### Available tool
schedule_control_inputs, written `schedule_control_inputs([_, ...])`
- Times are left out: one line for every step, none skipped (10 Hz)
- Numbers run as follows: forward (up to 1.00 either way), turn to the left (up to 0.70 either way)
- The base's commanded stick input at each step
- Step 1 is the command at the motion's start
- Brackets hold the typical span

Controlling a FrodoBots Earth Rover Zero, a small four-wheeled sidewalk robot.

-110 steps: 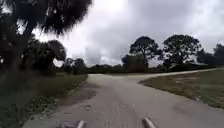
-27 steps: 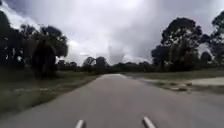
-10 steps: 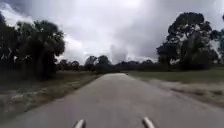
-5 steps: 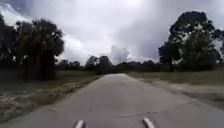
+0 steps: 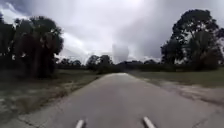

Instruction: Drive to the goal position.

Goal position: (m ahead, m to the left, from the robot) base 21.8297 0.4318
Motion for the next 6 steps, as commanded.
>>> schedule_control_inputs([0.85,-0.04])
schedule_control_inputs([0.85,0.0])
schedule_control_inputs([0.85,0.0])
schedule_control_inputs([0.85,0.0])
schedule_control_inputs([0.85,0.0])
schedule_control_inputs([0.85,0.0])
